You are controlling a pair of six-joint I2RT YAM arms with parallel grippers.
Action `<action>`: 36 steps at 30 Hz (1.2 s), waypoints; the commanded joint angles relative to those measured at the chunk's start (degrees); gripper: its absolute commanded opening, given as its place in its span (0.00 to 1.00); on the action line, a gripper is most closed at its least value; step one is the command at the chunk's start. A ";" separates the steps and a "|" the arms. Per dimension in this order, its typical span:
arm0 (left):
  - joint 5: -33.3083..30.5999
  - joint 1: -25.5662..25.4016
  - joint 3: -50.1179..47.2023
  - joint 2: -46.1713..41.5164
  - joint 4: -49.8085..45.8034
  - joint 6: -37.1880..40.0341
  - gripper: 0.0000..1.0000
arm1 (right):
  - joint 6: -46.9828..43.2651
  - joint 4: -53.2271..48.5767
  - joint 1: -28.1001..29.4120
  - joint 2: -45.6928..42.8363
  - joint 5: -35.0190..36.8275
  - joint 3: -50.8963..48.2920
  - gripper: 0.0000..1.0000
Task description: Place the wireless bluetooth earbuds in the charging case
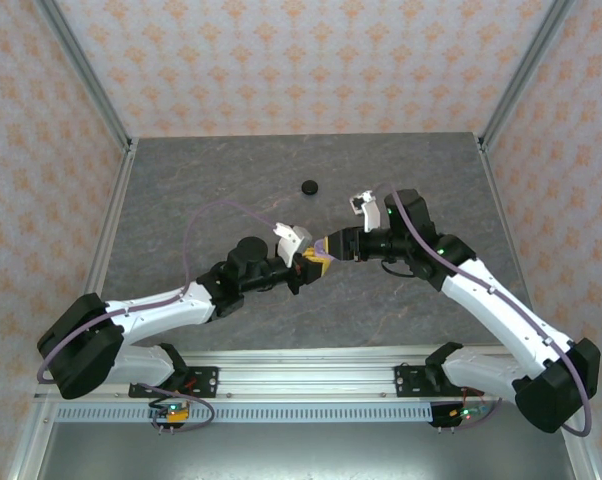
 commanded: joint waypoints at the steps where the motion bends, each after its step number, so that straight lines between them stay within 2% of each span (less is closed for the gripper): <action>1: -2.04 -0.43 1.95 -1.39 -1.07 2.25 0.05 | -0.78 -0.88 0.49 -1.16 1.69 2.36 0.48; 5: -2.27 -0.51 2.13 -1.62 -1.85 2.66 0.05 | -0.94 -1.95 0.62 -1.08 3.61 2.88 0.41; 9: -1.99 -0.56 2.13 -1.93 -1.79 2.88 0.05 | -1.13 -2.73 0.78 -0.22 4.20 3.19 0.21; 11: -1.49 -0.51 2.21 -2.01 -1.64 2.97 0.05 | -1.21 -3.25 0.82 0.32 4.84 3.41 0.14; 15: -0.93 -0.61 2.30 -2.24 -1.52 2.96 0.05 | -1.30 -3.56 0.84 1.19 4.73 3.60 0.08; 27: 0.91 -1.40 3.44 -2.04 -2.12 3.49 0.05 | -1.71 -4.20 1.37 2.69 5.01 4.30 0.08; 36: 0.57 -1.49 4.04 -1.81 -3.49 3.90 0.05 | -1.81 -4.53 1.50 3.29 5.30 4.63 0.11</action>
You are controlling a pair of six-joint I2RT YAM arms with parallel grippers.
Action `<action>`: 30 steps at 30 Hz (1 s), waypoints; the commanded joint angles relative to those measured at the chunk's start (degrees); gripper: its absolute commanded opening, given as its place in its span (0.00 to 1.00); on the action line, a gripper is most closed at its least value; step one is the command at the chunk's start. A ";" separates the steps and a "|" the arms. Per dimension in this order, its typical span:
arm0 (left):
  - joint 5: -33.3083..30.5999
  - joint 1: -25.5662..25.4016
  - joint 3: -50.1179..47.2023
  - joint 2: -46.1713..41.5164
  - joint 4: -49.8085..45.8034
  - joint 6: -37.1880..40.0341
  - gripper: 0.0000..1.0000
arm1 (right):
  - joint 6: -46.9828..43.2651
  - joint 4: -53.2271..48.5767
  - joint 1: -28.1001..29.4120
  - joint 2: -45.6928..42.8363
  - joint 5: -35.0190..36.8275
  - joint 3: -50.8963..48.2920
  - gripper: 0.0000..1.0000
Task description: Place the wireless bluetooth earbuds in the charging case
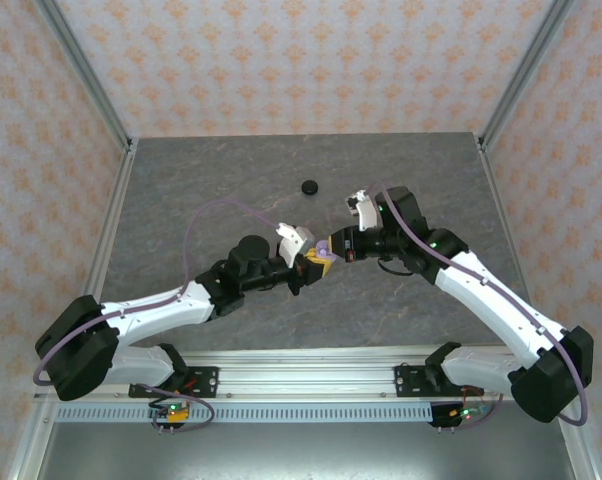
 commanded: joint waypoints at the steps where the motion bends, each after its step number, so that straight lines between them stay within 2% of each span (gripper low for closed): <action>1: 0.03 -0.73 2.44 -0.81 -0.53 2.13 0.05 | -0.76 -0.90 0.39 -0.60 1.78 2.16 0.13; 4: -0.33 -0.83 2.51 -0.71 -2.07 3.34 0.05 | -0.04 -0.42 0.39 -2.04 4.30 1.99 0.16; 8: -1.16 -1.82 1.00 -1.13 -3.14 9.10 0.05 | 2.40 -0.11 0.41 -3.78 10.11 1.77 0.16; 11: -0.83 -2.28 0.74 -1.47 -4.42 11.99 0.05 | 4.09 -0.23 0.42 -3.69 11.53 2.09 0.16; 21: -0.43 -3.38 5.05 -1.30 -13.03 19.09 0.06 | 4.05 -4.25 0.42 1.81 7.97 5.26 0.19; 30: -1.62 -3.86 5.97 -1.10 -13.18 19.72 0.06 | 3.24 -6.77 0.40 5.90 3.26 6.66 0.19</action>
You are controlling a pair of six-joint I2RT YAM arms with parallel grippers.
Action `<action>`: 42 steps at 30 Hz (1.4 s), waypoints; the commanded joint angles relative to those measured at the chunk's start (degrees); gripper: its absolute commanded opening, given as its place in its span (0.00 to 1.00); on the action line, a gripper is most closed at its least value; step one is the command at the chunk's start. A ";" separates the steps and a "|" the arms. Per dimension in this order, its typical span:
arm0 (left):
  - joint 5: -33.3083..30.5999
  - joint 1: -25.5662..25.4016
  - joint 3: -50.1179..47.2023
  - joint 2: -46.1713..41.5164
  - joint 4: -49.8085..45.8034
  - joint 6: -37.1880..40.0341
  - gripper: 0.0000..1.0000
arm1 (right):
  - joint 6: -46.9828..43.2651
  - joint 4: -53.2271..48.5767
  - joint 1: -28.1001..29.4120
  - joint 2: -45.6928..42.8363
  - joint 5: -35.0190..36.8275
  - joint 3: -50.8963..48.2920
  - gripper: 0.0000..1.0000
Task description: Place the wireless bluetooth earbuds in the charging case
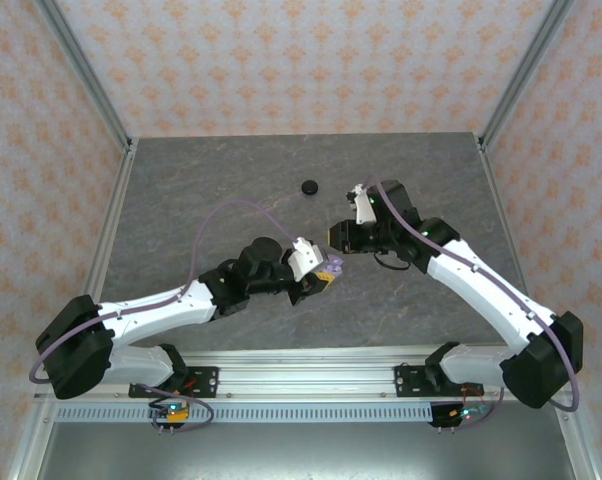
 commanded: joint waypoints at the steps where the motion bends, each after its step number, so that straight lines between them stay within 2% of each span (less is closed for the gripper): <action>1: -1.62 -0.51 2.09 -1.09 -0.49 1.72 0.06 | -0.50 -2.38 0.30 0.82 -2.57 2.16 0.19; 21: -6.33 -0.49 3.02 0.26 0.23 -0.15 0.06 | -1.94 -3.95 1.42 1.94 -5.36 0.06 0.20; 27: -9.89 -0.45 3.12 0.82 0.89 -1.83 0.06 | -2.51 -4.85 1.38 1.85 -5.28 0.04 0.19; 37: -11.51 0.25 3.59 1.81 1.87 -4.28 0.06 | -3.48 -6.61 1.39 2.11 -3.50 0.58 0.19; 42: -11.22 0.42 3.91 2.32 1.01 -4.62 0.06 | -4.05 -8.02 1.38 1.52 -0.26 1.02 0.20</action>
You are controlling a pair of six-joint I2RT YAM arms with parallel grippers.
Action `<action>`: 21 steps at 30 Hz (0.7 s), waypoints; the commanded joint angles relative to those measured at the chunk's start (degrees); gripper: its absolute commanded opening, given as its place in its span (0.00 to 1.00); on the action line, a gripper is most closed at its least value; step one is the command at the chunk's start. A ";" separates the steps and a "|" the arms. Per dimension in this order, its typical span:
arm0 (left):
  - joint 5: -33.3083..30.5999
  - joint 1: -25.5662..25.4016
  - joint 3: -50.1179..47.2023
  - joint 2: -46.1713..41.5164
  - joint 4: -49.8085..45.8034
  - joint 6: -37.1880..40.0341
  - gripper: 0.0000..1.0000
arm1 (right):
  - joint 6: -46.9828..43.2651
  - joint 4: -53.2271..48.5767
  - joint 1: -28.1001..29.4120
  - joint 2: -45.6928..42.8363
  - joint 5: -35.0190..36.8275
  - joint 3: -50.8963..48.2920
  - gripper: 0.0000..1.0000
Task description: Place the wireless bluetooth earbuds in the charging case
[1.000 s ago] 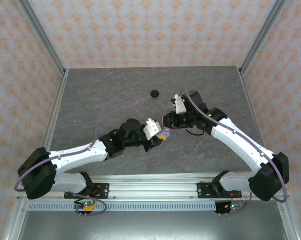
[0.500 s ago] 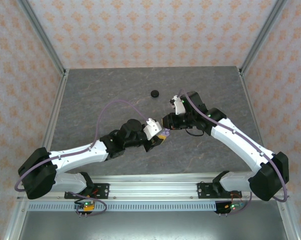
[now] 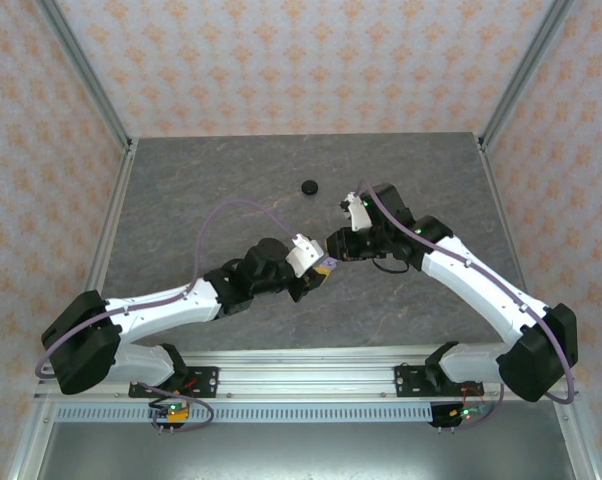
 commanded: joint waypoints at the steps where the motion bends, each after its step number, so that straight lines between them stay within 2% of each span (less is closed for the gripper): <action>1: -2.08 0.67 3.23 0.08 2.71 -0.93 0.06 | -1.02 -3.90 0.65 -0.55 3.02 0.96 0.21; 6: -3.17 0.84 3.64 0.80 1.72 -2.06 0.06 | 0.29 -2.95 0.61 -3.19 8.99 0.58 0.23; 9: -4.73 1.26 3.96 1.41 1.37 -4.29 0.07 | 1.79 -2.95 0.62 -4.53 15.10 0.30 0.24; 14: -6.88 5.20 6.36 4.44 -2.09 -14.66 0.09 | 4.48 -4.01 -0.03 -6.86 25.14 -0.79 0.25; 17: -4.05 9.00 7.18 6.80 -2.52 -21.40 0.08 | 6.34 -3.54 -2.16 -7.79 26.57 -2.33 0.25; 21: -4.73 11.99 7.85 8.88 -3.84 -27.48 0.08 | 8.28 -3.05 -5.33 -9.37 27.28 -4.66 0.25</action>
